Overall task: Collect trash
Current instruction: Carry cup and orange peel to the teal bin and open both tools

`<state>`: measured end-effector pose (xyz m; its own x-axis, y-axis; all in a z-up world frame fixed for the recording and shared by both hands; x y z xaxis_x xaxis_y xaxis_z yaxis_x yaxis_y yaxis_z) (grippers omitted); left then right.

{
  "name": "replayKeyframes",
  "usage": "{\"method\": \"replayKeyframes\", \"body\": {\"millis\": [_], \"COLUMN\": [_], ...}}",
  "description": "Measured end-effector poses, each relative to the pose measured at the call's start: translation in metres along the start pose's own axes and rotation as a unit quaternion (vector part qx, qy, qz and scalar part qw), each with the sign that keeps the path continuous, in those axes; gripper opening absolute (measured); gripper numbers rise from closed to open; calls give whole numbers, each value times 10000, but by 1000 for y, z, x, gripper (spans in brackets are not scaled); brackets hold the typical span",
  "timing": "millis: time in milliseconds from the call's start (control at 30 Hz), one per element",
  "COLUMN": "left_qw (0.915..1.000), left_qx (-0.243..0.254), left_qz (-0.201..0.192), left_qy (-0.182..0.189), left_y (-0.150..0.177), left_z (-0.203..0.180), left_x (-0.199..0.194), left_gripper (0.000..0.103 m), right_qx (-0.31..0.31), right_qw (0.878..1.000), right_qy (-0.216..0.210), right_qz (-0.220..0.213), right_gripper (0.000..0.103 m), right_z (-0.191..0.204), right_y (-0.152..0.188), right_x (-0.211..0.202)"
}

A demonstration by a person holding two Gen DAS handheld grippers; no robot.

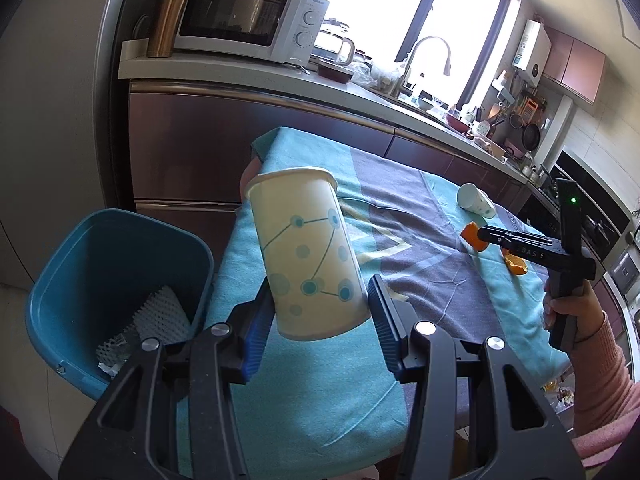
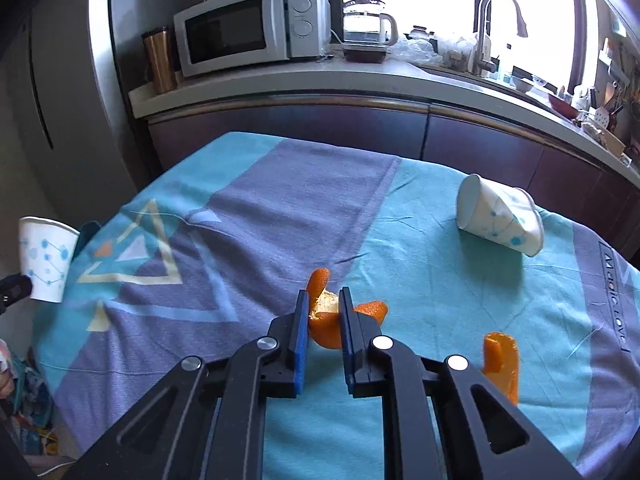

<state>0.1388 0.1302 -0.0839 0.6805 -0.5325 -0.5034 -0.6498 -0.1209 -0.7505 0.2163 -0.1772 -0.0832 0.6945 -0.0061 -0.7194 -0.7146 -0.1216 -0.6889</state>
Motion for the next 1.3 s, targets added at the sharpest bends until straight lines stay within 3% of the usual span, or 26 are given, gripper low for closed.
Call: {"method": "replayKeyframes", "body": {"millis": [167,367,600,900,1067,1300], "left_qw": [9993,9961,9909,9842,9806,9778], "left_qx": [-168,-373,-590,-942,-1232,-1400], "left_qz": [-146,-287,-190,112,214,272], "left_qy": [-287,-753,-1197,-1494,-1509,-1536], "left_y": [-1,-5,6,22,26,31], "left_z": [28,68,111,154,177,191], "left_x": [-20,-47,-64,-55,-45,-28], "left_gripper": [47,47,47,47,47,47], "right_qx": [-32,-347,-838,-973,-837,-705], "right_qw": [9936,9683,9398,9285,9293,9331], "right_qy": [-1087,-2444,-3306,-3557,-3502,-3404], "right_qz": [-301,-372,-194,439,823,918], "right_gripper": [13,13,13,14,15,16], "right_z": [53,144,244,319,336,336], "right_y": [-18,-38,-51,-49,-45,-40], "right_x": [-34,-60,-62,-27,-2,8]}}
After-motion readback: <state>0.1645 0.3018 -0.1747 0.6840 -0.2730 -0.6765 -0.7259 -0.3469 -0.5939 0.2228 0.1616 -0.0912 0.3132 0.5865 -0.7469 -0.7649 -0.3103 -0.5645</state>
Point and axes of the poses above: each gripper's, at about its wrist camera, not at the fingertips, and x roughly the way its jaws point, z to its left, y to its underside, the point moved 6 cm from there along x, roughly the way its jaws point, and after that the axes turned 12 degrees about y, right-handed, at the moved point
